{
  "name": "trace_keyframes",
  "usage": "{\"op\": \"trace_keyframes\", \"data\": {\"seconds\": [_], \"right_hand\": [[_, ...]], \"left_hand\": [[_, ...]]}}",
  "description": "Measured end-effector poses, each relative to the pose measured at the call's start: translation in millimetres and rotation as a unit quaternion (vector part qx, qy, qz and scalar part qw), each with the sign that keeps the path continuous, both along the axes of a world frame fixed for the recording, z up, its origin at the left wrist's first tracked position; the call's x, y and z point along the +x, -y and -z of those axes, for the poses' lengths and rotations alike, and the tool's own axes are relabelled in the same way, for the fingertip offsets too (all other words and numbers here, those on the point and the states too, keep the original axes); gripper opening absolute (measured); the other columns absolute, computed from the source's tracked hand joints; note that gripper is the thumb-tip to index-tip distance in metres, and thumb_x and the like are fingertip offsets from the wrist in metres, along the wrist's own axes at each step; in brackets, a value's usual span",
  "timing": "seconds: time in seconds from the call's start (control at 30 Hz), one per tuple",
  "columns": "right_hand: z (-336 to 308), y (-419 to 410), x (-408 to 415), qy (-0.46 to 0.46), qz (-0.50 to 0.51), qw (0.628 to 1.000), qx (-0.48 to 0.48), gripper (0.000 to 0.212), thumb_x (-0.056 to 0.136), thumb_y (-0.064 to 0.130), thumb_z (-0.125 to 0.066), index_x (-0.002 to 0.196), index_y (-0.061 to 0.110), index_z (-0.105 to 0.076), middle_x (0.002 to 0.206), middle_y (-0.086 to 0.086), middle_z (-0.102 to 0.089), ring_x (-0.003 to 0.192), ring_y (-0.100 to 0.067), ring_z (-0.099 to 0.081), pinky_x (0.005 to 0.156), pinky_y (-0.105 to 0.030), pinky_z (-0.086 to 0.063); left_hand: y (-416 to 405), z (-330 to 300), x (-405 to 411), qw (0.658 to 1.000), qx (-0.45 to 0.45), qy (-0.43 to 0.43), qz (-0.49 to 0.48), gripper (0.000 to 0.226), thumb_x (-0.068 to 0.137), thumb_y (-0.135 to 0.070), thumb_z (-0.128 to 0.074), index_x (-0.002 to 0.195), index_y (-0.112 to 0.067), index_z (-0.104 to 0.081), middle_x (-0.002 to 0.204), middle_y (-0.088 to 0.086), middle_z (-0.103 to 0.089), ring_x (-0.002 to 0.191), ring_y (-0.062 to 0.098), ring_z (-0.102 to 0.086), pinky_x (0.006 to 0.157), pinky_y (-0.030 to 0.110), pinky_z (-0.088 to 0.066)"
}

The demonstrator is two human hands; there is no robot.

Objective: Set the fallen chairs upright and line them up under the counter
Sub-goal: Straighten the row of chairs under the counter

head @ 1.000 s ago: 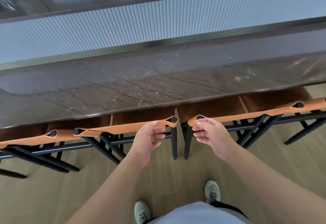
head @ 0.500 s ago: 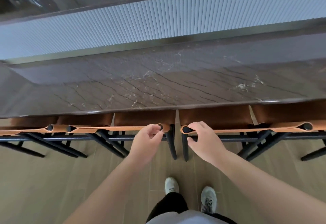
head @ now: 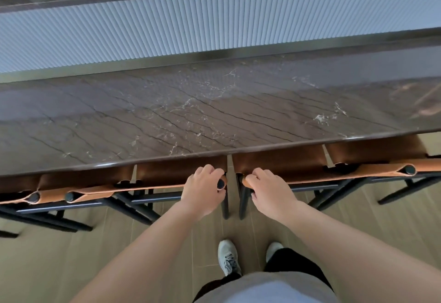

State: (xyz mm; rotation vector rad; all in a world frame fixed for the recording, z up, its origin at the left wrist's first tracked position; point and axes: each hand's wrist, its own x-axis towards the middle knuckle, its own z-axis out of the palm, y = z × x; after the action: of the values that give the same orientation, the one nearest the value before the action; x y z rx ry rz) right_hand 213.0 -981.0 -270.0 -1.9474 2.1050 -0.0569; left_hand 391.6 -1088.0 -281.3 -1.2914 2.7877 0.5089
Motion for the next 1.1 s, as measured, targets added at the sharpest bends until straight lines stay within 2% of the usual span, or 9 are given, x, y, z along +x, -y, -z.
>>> {"op": "trace_keyframes", "data": {"seconds": [0.17,0.33,0.5,0.7,1.1], "right_hand": [[4,8,6,-0.067,-0.02,0.997,0.034,0.045,0.086,0.007,-0.061,0.129,0.015,-0.05,0.123,-0.009,-0.05,0.109,-0.028,-0.05,0.081,-0.037,-0.045],[2,18,6,-0.102,-0.026,0.992,0.063,0.042,0.088,0.005,-0.057,0.128,0.013,-0.046,0.119,-0.013,-0.049,0.101,-0.031,-0.052,0.073,-0.037,-0.044],[1,25,1,-0.079,-0.054,0.992,0.088,0.043,0.083,0.003,-0.064,0.121,0.012,-0.047,0.115,-0.011,-0.049,0.096,-0.029,-0.053,0.061,-0.034,-0.034],[3,29,-1,-0.066,-0.049,0.994,0.079,0.04,0.08,0.005,-0.066,0.115,0.013,-0.049,0.11,-0.008,-0.05,0.091,-0.027,-0.053,0.059,-0.033,-0.035],[5,32,1,-0.059,-0.052,0.996,0.036,0.038,0.077,0.005,-0.069,0.11,0.014,-0.052,0.105,-0.007,-0.051,0.088,-0.024,-0.053,0.057,-0.031,-0.036]], "left_hand": [[9,11,-2,0.999,-0.01,0.037,0.039,0.029,0.087,-0.03,-0.06,0.114,-0.027,-0.052,0.108,-0.002,-0.053,0.099,0.024,-0.053,0.071,0.033,-0.043],[15,13,-9,0.996,-0.015,0.066,0.065,0.032,0.088,-0.038,-0.06,0.116,-0.028,-0.049,0.108,-0.001,-0.051,0.098,0.025,-0.052,0.065,0.033,-0.038],[21,17,-5,0.995,-0.003,0.063,0.073,0.033,0.085,-0.044,-0.06,0.113,-0.03,-0.049,0.105,-0.003,-0.05,0.096,0.022,-0.052,0.061,0.032,-0.034],[26,16,-4,0.996,0.013,0.056,0.069,0.028,0.081,-0.046,-0.06,0.101,-0.03,-0.047,0.09,-0.009,-0.035,0.092,0.022,-0.053,0.059,0.032,-0.032],[21,11,-3,0.997,-0.006,0.054,0.053,0.031,0.086,-0.049,-0.061,0.107,-0.029,-0.05,0.092,-0.01,-0.039,0.091,0.018,-0.051,0.063,0.031,-0.037]]}}
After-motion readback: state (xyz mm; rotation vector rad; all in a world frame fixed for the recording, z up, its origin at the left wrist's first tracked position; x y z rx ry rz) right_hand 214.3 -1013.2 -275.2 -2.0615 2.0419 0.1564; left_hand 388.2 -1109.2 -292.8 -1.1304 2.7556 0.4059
